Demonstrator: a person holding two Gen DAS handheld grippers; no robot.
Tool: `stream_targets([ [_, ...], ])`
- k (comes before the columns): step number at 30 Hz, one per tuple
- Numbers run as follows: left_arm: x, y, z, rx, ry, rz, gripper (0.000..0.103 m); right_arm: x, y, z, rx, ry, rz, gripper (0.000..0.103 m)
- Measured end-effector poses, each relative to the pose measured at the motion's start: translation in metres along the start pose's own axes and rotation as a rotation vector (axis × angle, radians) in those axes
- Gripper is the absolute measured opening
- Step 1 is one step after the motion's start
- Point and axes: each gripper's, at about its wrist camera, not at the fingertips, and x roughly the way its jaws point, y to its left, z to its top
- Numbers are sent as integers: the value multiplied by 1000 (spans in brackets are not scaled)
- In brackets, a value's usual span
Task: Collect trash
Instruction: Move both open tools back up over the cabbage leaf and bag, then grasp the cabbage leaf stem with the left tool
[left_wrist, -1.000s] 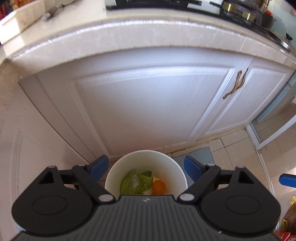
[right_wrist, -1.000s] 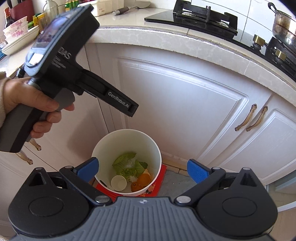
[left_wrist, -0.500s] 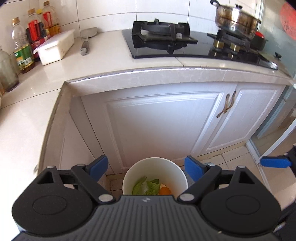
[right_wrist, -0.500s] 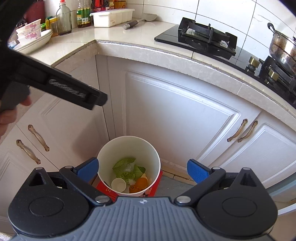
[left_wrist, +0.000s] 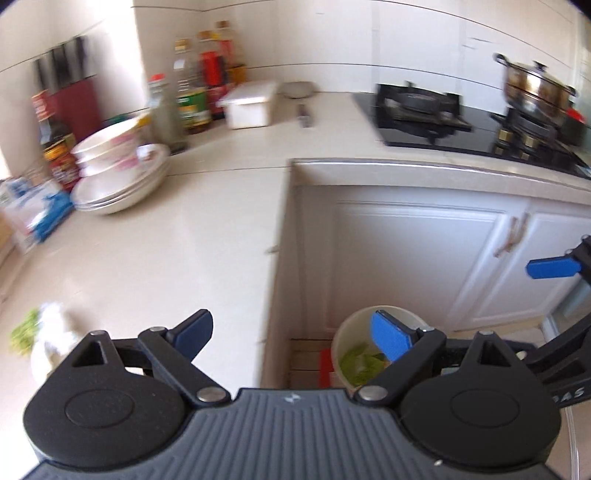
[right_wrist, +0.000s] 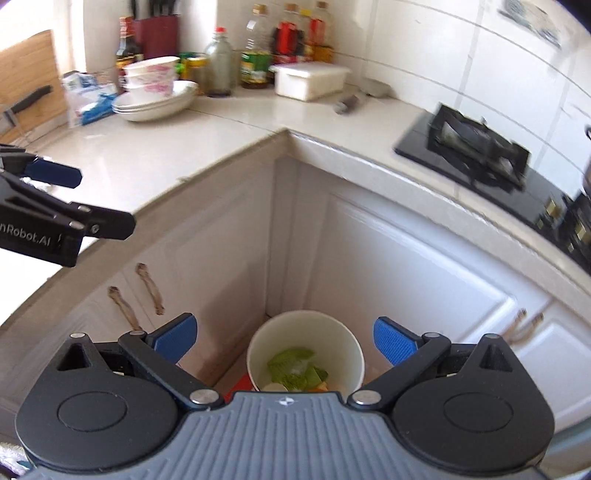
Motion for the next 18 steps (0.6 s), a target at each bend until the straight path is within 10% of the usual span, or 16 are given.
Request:
stream_targets([
  [18, -5, 177, -53, -391, 38, 352, 93, 38, 94, 75, -195, -45, 232, 103],
])
